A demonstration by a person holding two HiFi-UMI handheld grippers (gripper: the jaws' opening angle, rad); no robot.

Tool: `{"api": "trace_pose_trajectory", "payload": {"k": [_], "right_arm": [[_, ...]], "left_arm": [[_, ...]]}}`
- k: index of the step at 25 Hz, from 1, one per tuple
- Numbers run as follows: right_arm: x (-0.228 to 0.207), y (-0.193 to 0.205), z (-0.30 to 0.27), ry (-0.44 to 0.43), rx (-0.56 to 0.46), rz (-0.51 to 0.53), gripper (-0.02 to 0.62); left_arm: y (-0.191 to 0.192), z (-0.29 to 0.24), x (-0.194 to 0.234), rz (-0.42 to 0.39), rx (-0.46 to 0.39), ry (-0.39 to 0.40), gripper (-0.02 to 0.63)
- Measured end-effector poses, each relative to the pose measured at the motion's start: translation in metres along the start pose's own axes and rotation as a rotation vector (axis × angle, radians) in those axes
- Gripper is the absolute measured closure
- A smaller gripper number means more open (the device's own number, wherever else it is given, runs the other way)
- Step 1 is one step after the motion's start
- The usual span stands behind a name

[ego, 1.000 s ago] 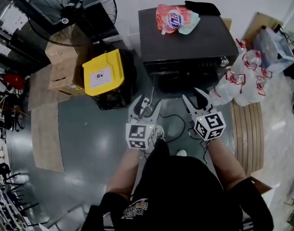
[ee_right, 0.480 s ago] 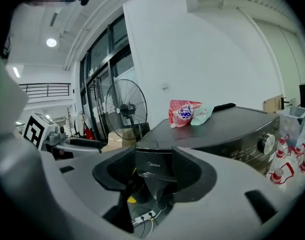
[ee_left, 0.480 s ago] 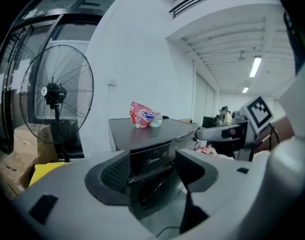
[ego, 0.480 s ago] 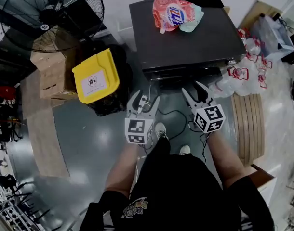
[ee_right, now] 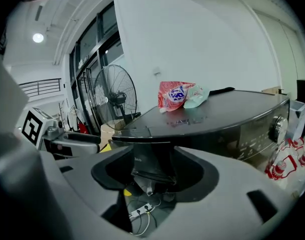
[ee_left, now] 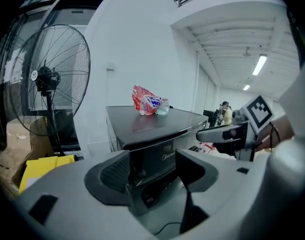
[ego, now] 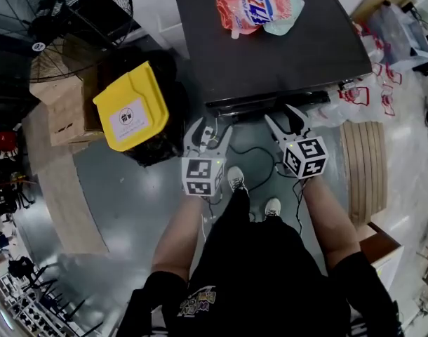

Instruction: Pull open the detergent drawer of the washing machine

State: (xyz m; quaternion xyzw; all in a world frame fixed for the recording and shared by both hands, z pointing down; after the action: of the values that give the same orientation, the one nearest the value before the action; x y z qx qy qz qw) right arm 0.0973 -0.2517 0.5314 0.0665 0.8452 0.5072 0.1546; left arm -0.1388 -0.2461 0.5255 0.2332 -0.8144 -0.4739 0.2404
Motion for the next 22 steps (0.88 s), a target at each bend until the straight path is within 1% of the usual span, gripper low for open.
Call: {"api": "trace_pose_trajectory", "payload": {"k": [4,9,12,13,14,16,18,22], "right_arm": [[-0.005,0.006,-0.022,0.01,0.046,0.013,0.331],[-0.012,0.014,-0.04,0.019,0.091,0.021,0.324],[-0.013,0.015,-0.047,0.012,0.102,0.031,0.318],[-0.013,0.016,-0.048,0.015,0.102,0.035,0.32],[-0.014,0.016,-0.049,0.017,0.101,0.04,0.334],[-0.013,0.017,-0.049,0.021,0.099,0.054,0.333],[-0.013,0.017,-0.049,0.026,0.101,0.059,0.331],[-0.011,0.016,-0.049,0.038,0.109,0.041,0.33]], "left_arm": [[0.007,-0.02,0.014,0.017,0.027,0.006,0.347],[0.016,-0.028,0.023,-0.001,0.011,-0.038,0.345],[0.021,-0.034,0.026,0.038,0.04,-0.021,0.344],[0.022,-0.037,0.028,0.043,0.048,-0.015,0.342],[0.022,-0.04,0.029,0.044,0.054,-0.01,0.342],[0.02,-0.045,0.03,0.04,0.064,-0.003,0.342],[0.021,-0.047,0.029,0.042,0.067,-0.001,0.342],[0.023,-0.048,0.028,0.074,0.064,-0.001,0.337]]}}
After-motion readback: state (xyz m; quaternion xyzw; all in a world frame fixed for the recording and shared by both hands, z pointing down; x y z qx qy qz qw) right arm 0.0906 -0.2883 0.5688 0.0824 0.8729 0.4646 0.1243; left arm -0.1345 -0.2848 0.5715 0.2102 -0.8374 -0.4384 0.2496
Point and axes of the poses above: the fingertips, and each gripper's own axes: z backward along the fingers, x to its left, y out of its underside, the point moved 9 cm from there along z, backward along the fingers, and after that the axes turned 8 degrees about y, right-handed, at the moved point
